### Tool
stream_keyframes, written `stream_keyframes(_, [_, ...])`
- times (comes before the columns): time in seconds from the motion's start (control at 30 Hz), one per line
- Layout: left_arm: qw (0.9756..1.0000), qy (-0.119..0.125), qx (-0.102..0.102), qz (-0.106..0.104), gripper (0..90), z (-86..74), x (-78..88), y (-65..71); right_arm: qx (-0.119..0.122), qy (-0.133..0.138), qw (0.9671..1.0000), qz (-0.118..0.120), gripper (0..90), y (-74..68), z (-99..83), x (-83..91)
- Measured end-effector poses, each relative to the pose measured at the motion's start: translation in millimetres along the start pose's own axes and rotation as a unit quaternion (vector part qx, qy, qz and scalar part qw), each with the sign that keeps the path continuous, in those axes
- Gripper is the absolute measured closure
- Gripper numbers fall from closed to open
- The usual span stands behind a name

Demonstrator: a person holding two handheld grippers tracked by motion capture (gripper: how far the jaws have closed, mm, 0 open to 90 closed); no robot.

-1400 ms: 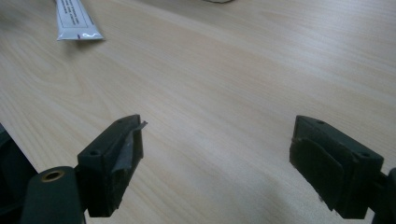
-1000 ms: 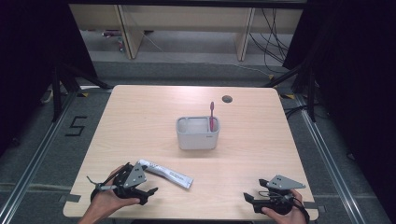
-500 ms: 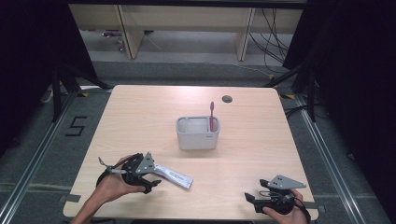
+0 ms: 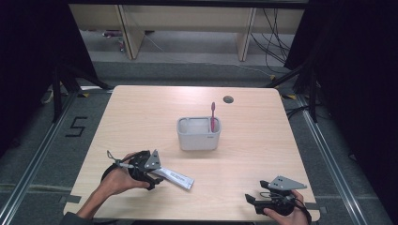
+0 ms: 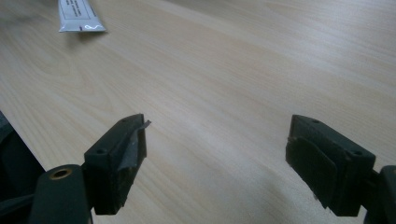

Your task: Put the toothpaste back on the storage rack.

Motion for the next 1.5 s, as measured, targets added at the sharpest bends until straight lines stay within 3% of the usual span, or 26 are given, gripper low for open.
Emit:
stream_keyframes(0.07, [1.0, -0.002, -0.002, -0.006, 27.5, 0.2, -3.4, -2.9, -0.007, -0.003, 1.0, 0.005, 21.6, -1.4, -0.6, -0.6])
stream_keyframes(0.27, [0.9998, -0.017, -0.008, -0.012, 27.4, 0.1, -7.7, -4.6, 0.001, -0.003, 1.0, -0.003, 21.8, 1.3, -0.6, 0.1])
stream_keyframes(0.3, [0.9997, -0.018, -0.009, -0.014, 27.3, 1.5, -8.8, -4.0, -0.008, -0.004, 1.0, 0.003, 22.0, -0.1, -0.9, -1.0])
stream_keyframes(0.33, [0.9996, -0.019, -0.012, -0.014, 27.3, 2.2, -9.3, -4.3, 0.001, -0.003, 1.0, -0.003, 22.1, 1.6, -0.9, -0.8])
stream_keyframes(0.53, [0.9992, -0.029, -0.019, -0.021, 27.8, 4.2, -11.4, -5.2, -0.002, -0.002, 1.0, 0.003, 22.3, 0.8, -0.6, -0.9])
stream_keyframes(1.2, [0.9966, -0.067, -0.025, -0.04, 42.0, 2.7, -19.1, -9.7, -0.002, -0.005, 1.0, 0.0, 23.3, 1.3, -1.1, -0.6])
stream_keyframes(1.33, [0.9948, -0.083, -0.038, -0.045, 46.1, 2.4, -20.5, -7.5, -0.002, -0.007, 1.0, 0.0, 23.4, 1.1, -1.5, -0.9])
stream_keyframes(1.5, [0.9936, -0.091, -0.035, -0.057, 50.0, 2.0, -21.9, -6.0, -0.002, -0.008, 1.0, 0.001, 23.7, 0.3, -1.7, -2.4])
Point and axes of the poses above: each handheld gripper's, and its own axes: x roughly backward along the jaws, z roughly out of its top, y roughly to its right, the point moved 8 cm from there along -x, roughly forward along the jaws, and after that the axes turned 10 degrees about -y, right-handed, at the moved point
